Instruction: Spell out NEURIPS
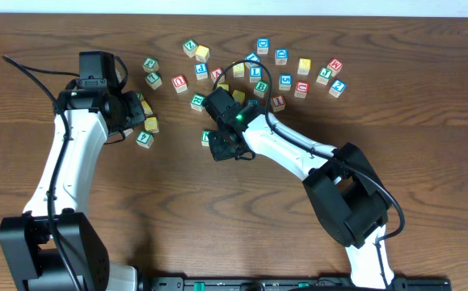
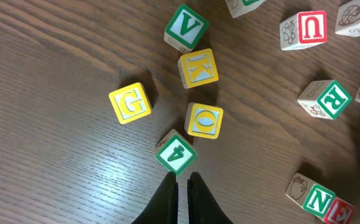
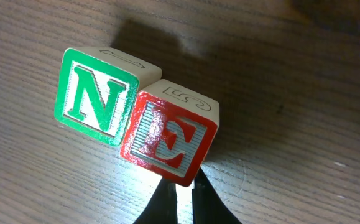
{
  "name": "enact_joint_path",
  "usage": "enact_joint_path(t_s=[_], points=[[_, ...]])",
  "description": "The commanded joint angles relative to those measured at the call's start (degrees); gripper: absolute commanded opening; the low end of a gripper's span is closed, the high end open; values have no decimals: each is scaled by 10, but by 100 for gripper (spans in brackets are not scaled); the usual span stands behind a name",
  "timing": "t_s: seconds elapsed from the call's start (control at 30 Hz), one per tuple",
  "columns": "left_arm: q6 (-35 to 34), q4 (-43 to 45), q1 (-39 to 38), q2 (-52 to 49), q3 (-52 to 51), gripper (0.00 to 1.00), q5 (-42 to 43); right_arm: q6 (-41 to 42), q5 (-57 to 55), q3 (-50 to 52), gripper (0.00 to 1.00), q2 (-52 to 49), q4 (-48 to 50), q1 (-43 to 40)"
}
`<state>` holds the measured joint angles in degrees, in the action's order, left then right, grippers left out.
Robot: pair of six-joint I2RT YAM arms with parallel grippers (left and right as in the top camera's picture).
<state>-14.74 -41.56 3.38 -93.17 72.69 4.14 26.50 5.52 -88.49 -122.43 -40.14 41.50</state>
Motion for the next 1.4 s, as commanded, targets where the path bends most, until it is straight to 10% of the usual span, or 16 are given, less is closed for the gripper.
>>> enact_joint_path(t_s=[0.0,0.43,0.77,1.0,1.37], points=[[10,0,2,7,7,8,-3,-4,-8,-6,4,-5,0,5],[23,-7,2,31,14,7,-3,-35,6,-35,11,76,-23,-14],[23,-36,2,125,24,15,-3,-49,0,-35,46,191,-41,-87],[23,-95,2,157,24,24,-3,-49,0,-35,99,238,-60,-156],[23,-118,2,157,23,39,-3,-73,0,-35,96,239,-66,-209]])
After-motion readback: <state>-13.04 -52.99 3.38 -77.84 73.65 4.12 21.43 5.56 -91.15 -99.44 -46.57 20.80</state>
